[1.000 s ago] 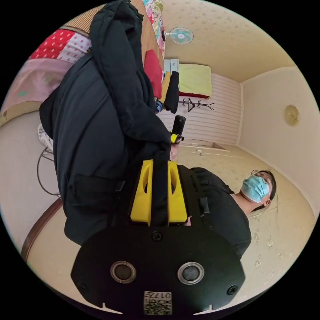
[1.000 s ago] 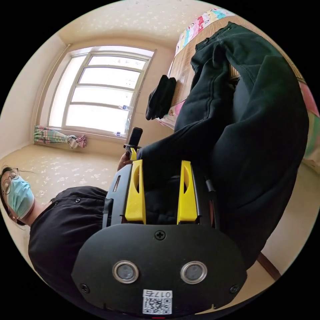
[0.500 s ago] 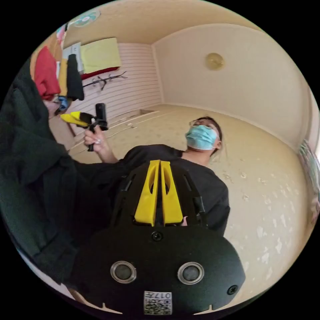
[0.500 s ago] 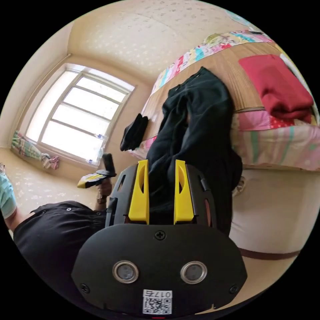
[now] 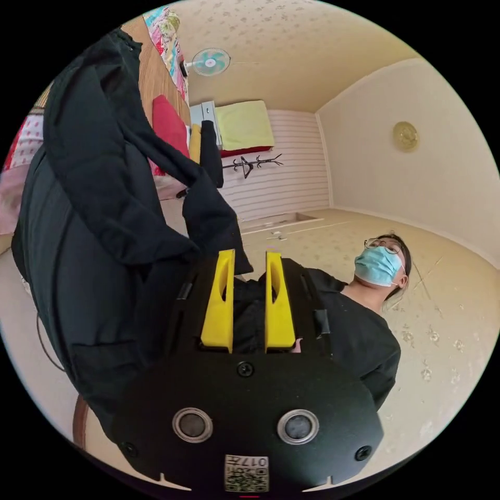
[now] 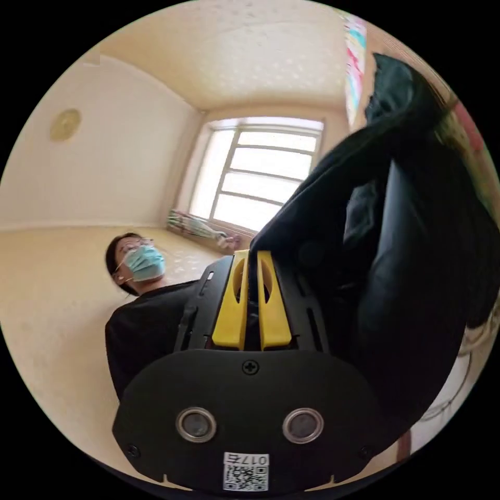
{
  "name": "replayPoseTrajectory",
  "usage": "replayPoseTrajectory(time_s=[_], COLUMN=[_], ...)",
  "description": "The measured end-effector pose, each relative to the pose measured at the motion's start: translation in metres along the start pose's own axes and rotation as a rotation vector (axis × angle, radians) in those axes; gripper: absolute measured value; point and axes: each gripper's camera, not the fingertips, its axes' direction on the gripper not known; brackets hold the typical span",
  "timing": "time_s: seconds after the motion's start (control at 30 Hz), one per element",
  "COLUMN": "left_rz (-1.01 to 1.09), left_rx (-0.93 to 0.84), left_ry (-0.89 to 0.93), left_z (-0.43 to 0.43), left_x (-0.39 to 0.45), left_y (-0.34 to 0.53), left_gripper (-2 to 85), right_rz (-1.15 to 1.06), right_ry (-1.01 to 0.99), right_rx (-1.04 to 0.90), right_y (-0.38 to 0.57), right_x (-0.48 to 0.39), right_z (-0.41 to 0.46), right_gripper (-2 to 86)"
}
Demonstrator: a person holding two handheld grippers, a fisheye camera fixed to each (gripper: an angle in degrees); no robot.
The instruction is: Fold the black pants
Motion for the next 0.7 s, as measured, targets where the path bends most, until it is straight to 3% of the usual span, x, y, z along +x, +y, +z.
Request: replayPoseTrajectory(time_s=[0.07, 0.13, 0.2, 0.27, 0.4, 0.53, 0.7], left_rz=[-0.013, -0.081, -0.277, -0.356, -0.244, -0.093, -0.058], left_rx=[0.008, 0.003, -0.169, -0.295, -0.145, -0.014, 0.214], left_ry=[-0.007, -0.111, -0.318, -0.315, -0.147, -0.232, -0.386], left_z=[0.013, 0.027, 0.070, 0.106, 0.112, 0.091, 0.052], left_x=[-0.013, -0.034, -0.082, -0.110, -0.093, -0.040, -0.017], left_y=[-0.006, -0.010, -0.010, -0.005, -0.011, -0.036, -0.056], left_gripper=[9.2, 8.4, 2.9, 2.0, 6.9, 9.4, 13.8], right_rz=[0.053, 0.166, 0.227, 0.203, 0.044, -0.003, 0.065], right_ry=[0.002, 0.203, 0.302, 0.238, 0.090, 0.098, 0.165], right_rx=[0.050, 0.064, 0.020, -0.007, 0.010, -0.288, -0.724], right_y=[0.011, 0.030, 0.040, 0.041, 0.008, -0.052, -0.050], right_x=[-0.003, -0.005, -0.005, -0.010, -0.031, -0.025, 0.040], right_z=[-0.044, -0.078, -0.085, -0.086, -0.065, 0.047, 0.203], right_gripper=[3.0, 2.7, 2.6, 2.6, 2.5, 2.3, 2.4])
